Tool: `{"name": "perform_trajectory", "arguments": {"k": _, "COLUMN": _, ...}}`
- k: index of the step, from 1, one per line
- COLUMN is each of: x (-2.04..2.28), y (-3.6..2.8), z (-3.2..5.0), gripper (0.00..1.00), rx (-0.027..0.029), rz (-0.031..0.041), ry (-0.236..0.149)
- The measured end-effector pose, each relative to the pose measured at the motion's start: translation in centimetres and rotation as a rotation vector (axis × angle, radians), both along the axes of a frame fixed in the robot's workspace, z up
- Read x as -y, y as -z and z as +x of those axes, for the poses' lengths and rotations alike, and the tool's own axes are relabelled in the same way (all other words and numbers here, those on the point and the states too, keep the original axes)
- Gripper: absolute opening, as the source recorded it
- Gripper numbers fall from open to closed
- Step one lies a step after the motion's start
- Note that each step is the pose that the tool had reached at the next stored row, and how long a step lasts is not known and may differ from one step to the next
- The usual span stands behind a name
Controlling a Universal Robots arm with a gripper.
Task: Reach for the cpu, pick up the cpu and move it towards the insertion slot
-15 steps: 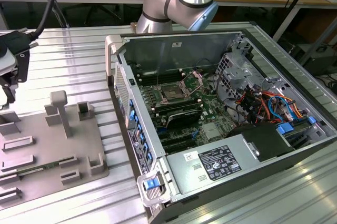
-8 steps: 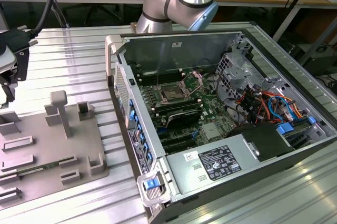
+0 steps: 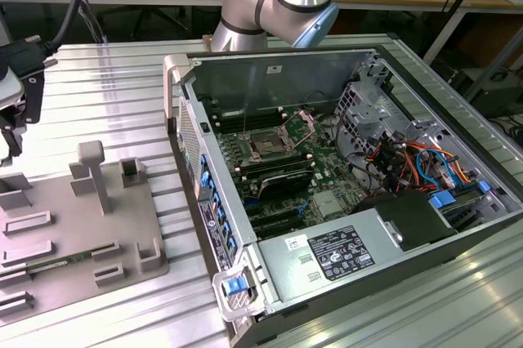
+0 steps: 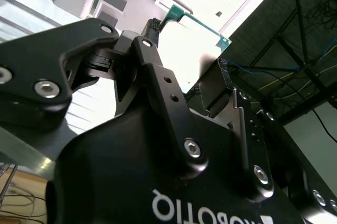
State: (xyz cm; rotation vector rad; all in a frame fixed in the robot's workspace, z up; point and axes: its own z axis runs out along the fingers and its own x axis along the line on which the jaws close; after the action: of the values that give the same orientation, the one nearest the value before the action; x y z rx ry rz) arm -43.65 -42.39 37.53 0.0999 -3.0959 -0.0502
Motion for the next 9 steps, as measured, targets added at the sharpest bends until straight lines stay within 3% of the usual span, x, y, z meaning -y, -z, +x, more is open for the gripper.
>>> {"name": "perform_trajectory", "arguments": {"k": 9, "x": 0.0, "y": -0.89, "z": 0.0, "gripper": 0.55, "rx": 0.0001, "rz": 0.0, "ry": 0.0}}
